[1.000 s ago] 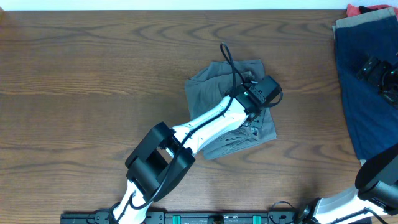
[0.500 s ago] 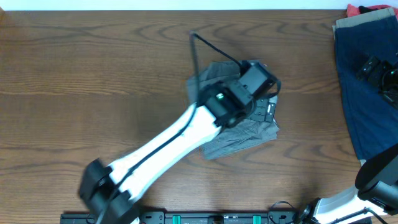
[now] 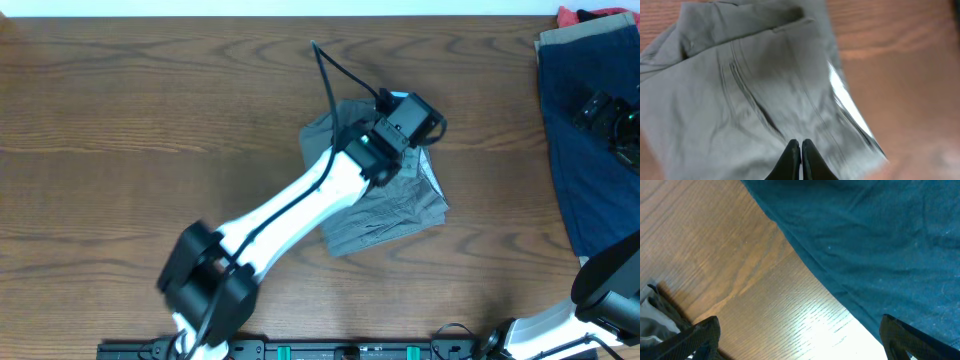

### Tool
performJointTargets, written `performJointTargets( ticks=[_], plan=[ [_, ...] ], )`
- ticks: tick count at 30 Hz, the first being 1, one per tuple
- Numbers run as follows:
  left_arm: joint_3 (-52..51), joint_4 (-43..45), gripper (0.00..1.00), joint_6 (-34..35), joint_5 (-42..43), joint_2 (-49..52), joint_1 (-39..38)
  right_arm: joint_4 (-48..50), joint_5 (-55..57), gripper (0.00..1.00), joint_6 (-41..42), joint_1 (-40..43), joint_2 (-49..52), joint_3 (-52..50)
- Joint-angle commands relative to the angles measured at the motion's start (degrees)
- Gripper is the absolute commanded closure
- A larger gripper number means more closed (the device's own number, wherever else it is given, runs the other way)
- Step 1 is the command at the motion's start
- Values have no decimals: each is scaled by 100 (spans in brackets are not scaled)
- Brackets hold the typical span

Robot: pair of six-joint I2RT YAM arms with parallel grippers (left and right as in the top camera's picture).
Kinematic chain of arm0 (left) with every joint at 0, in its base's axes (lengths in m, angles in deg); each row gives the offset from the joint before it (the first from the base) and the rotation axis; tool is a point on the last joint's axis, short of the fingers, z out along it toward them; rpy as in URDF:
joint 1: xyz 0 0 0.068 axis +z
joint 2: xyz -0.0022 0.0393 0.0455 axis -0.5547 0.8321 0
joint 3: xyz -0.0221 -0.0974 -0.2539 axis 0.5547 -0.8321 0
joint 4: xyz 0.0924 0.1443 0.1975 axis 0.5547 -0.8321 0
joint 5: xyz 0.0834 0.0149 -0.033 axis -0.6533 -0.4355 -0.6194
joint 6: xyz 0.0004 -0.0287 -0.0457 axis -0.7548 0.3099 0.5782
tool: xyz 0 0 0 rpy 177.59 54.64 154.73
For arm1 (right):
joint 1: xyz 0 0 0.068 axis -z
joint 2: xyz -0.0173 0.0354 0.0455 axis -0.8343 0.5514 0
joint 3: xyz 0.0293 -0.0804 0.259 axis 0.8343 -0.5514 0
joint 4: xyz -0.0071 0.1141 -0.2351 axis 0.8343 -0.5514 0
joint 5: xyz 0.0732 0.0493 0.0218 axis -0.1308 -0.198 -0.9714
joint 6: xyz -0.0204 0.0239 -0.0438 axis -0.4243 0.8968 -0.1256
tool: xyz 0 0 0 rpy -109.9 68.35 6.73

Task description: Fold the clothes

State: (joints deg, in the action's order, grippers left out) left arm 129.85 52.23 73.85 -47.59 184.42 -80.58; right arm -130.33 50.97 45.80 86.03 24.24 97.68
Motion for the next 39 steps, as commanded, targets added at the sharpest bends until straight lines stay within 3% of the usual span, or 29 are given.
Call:
performJointTargets(
  ticks=[1,13,29,35,36,39],
  plan=[
    [-2,238,94,7,-168,472,227,4,0,1,70,11,-9,26],
    [-2,1770,94,35,-144,1495,417,2,0,1,70,13,-9,26],
    [-2,2326,93,197,120,2341,407,2,0,1,70,22,-9,26],
    [22,2326,92,-286,160,2135,389,2,0,1,70,22,-9,26],
    [22,2321,91,-369,160,2044,380,2,0,1,70,22,-9,26],
    [22,2214,75,-426,192,1519,352,2,-2,1,70,22,-9,26]
  ],
)
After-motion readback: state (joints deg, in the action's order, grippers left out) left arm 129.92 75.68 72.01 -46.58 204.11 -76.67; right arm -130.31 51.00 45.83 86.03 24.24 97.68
